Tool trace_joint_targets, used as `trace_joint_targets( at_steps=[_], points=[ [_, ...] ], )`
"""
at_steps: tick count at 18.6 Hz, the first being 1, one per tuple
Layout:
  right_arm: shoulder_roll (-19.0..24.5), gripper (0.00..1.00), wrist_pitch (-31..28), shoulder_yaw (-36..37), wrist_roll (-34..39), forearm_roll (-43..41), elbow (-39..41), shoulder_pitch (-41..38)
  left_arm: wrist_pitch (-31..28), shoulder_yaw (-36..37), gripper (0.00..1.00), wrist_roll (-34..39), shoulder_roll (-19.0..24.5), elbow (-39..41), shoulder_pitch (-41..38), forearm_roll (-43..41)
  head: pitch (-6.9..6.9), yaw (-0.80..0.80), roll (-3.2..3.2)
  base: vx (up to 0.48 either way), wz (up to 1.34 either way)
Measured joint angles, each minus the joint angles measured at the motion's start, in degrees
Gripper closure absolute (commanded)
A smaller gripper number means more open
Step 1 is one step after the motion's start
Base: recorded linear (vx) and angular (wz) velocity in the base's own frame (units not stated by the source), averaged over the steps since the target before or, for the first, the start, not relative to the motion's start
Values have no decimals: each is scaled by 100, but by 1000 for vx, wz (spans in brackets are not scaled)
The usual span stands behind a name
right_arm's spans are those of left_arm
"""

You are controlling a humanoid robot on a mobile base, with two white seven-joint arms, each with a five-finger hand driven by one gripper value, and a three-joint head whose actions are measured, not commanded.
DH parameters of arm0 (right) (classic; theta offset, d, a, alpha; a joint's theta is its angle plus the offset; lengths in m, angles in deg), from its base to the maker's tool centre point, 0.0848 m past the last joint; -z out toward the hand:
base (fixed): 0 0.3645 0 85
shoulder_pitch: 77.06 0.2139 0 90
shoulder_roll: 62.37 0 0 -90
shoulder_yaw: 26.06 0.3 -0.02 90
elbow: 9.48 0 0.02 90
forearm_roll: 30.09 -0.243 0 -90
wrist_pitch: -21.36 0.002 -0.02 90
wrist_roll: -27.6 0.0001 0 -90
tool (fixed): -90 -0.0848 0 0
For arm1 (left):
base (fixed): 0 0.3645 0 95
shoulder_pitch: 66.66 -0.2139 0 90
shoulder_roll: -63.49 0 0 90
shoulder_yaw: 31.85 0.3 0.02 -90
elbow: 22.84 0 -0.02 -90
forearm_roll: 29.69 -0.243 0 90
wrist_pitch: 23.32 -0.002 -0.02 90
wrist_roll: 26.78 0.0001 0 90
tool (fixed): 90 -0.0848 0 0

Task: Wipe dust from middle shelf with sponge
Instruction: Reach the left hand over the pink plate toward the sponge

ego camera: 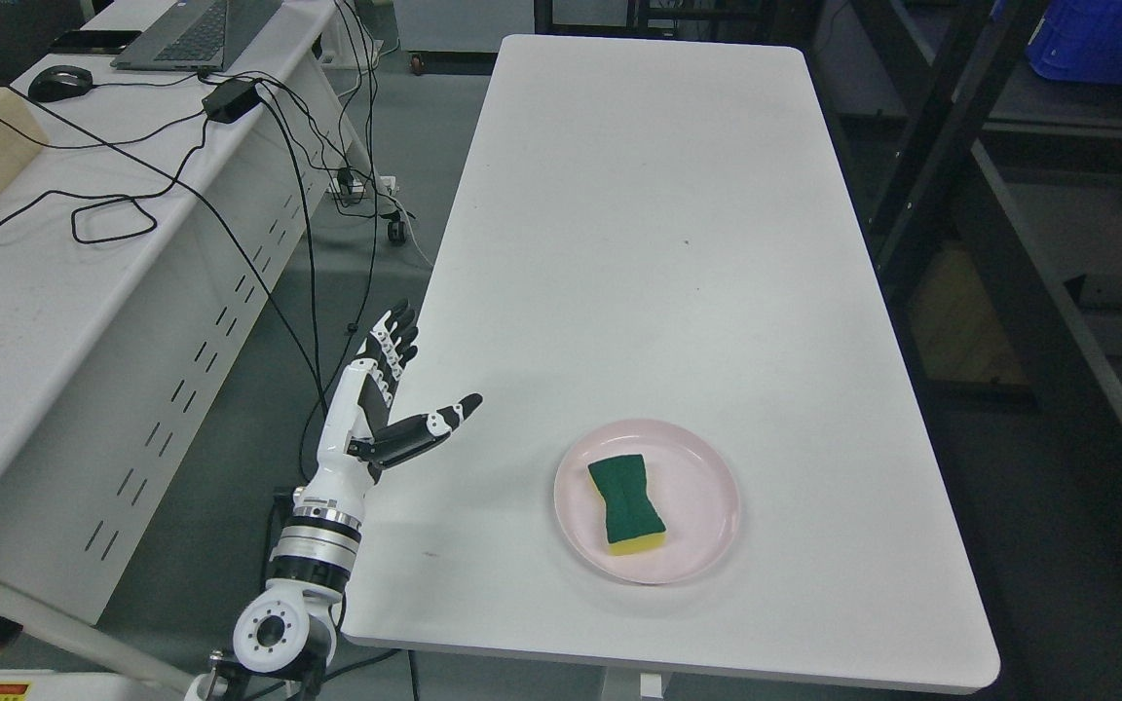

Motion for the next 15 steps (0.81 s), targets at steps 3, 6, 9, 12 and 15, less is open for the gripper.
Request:
trace_joint_targets(
  at_steps=[3, 6, 9, 12, 15],
  points=[
    [0, 0, 0, 0, 0, 0, 0, 0, -5, 2, 3, 1, 0, 42, -15, 0, 0, 0, 0, -22, -8],
    [0, 0, 0, 0, 0, 0, 0, 0, -7, -5, 4, 1, 3, 57, 6, -14, 0, 0, 0, -34, -51],
    [0, 0, 0, 0, 0, 0, 0, -2, 11, -7, 4, -28, 209, -18, 215, -187, 0, 0, 0, -50, -76],
    [0, 0, 0, 0, 0, 0, 0, 0, 402, 0, 5, -506, 582, -190, 556, -667, 0, 0, 0, -31, -41],
    [0, 0, 0, 0, 0, 0, 0, 0, 1118, 23, 5, -1674, 933, -342, 948, -1745, 0, 0, 0, -7, 2]
  ],
)
